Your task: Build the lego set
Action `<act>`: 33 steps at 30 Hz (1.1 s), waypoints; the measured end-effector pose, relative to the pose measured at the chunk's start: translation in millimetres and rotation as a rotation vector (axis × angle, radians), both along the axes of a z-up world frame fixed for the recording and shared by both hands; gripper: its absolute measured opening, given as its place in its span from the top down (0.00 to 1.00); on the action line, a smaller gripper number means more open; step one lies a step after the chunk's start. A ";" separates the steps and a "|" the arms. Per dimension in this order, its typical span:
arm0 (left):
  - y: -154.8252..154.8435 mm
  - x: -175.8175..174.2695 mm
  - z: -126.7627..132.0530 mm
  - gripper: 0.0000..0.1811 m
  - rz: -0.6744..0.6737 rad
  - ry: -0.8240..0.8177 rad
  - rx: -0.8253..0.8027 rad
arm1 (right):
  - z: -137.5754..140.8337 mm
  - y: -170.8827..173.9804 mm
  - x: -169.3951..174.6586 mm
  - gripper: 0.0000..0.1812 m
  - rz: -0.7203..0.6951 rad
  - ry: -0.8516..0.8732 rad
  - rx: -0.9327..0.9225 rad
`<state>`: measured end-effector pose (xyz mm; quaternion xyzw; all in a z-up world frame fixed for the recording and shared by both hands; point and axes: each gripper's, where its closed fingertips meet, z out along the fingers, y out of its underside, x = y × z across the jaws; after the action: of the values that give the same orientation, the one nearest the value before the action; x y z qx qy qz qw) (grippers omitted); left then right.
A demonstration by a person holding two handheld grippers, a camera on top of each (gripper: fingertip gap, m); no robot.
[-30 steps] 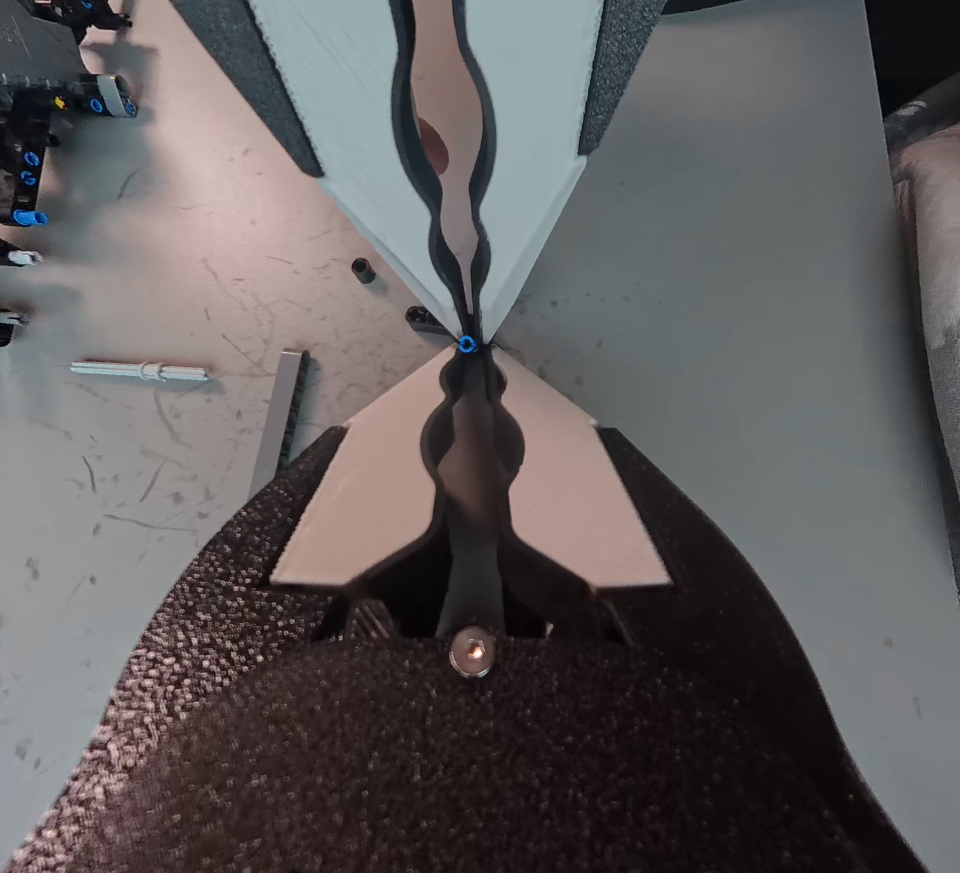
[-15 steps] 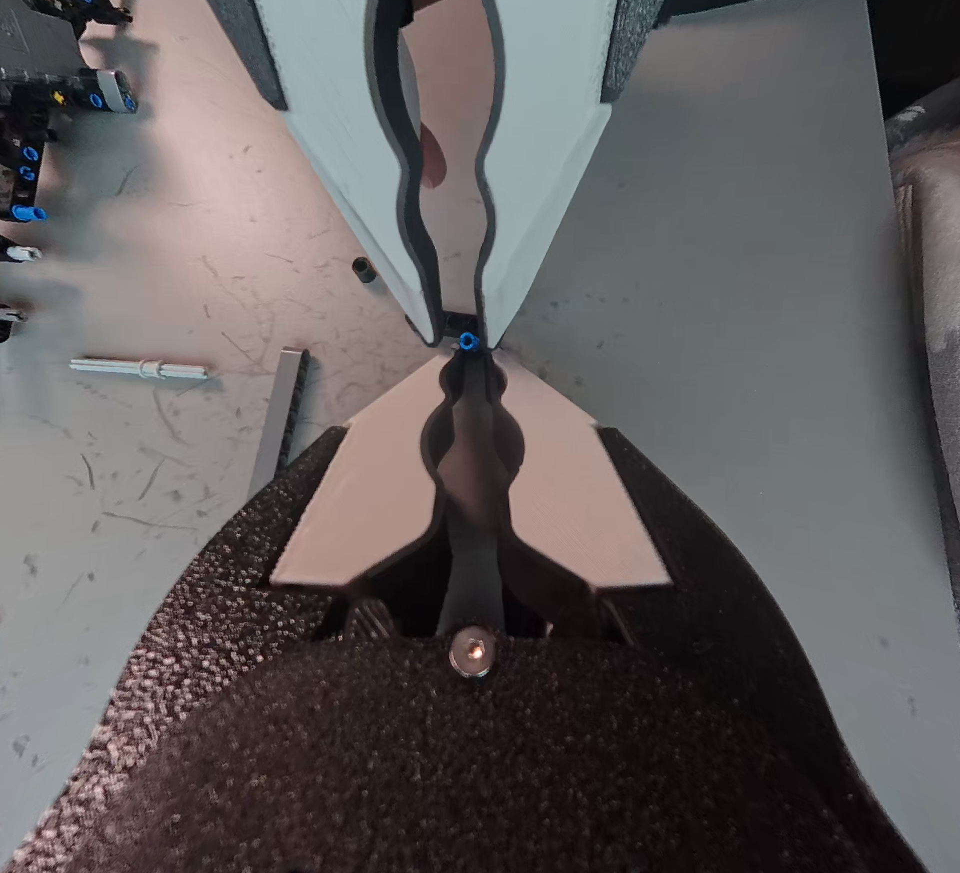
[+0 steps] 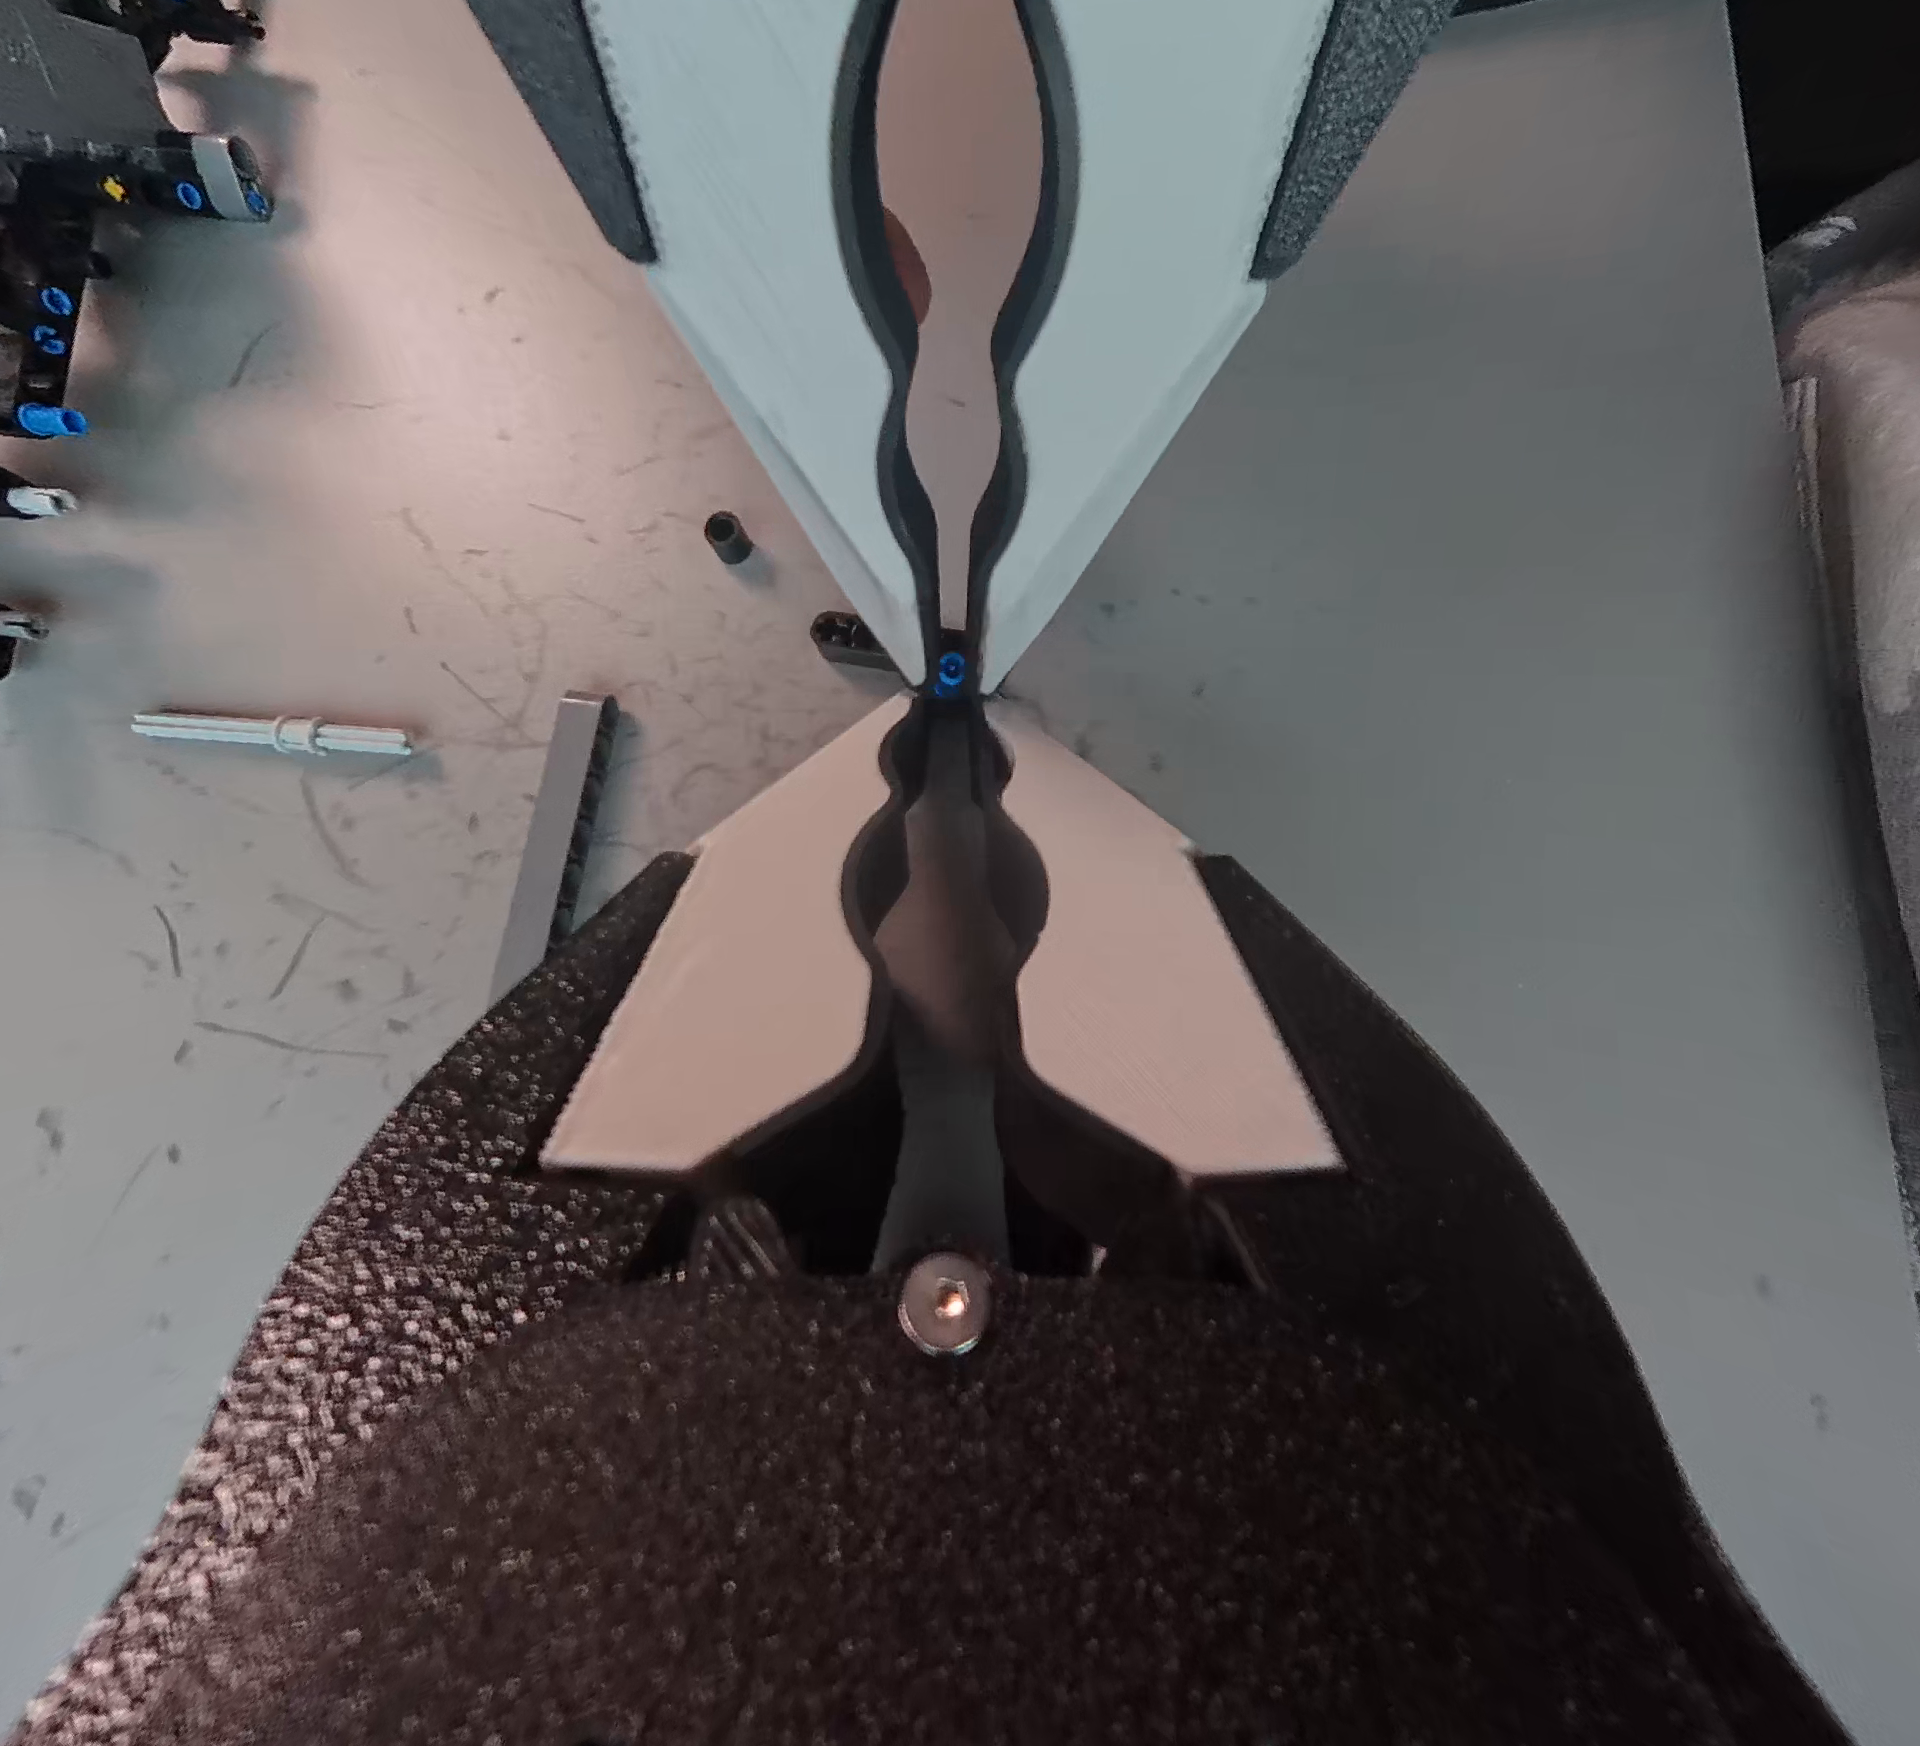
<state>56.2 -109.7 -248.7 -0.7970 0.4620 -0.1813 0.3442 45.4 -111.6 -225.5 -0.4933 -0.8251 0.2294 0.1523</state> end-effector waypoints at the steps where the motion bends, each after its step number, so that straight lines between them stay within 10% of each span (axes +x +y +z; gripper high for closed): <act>1: 0.0 0.0 0.0 0.95 -0.001 -0.001 -0.001 | -3.4 4.3 4.1 0.98 -0.004 -0.023 0.008; 15: -0.4 -0.2 0.0 0.95 -0.008 0.001 0.008 | -6.1 -0.1 0.2 0.98 -0.072 -0.004 -0.059; 26: -3.7 0.2 0.5 0.95 -0.200 0.029 0.076 | -22.2 21.0 15.5 0.76 0.134 -0.041 -0.005; 33: -4.1 -8.2 0.8 0.94 -0.217 0.027 0.077 | -22.1 25.2 7.3 0.83 0.122 -0.048 -0.038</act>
<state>48.1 -113.7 -247.9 -0.7309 0.5568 -0.1887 0.3466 52.7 -86.4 -247.7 -0.4504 -0.8525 0.2420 0.1087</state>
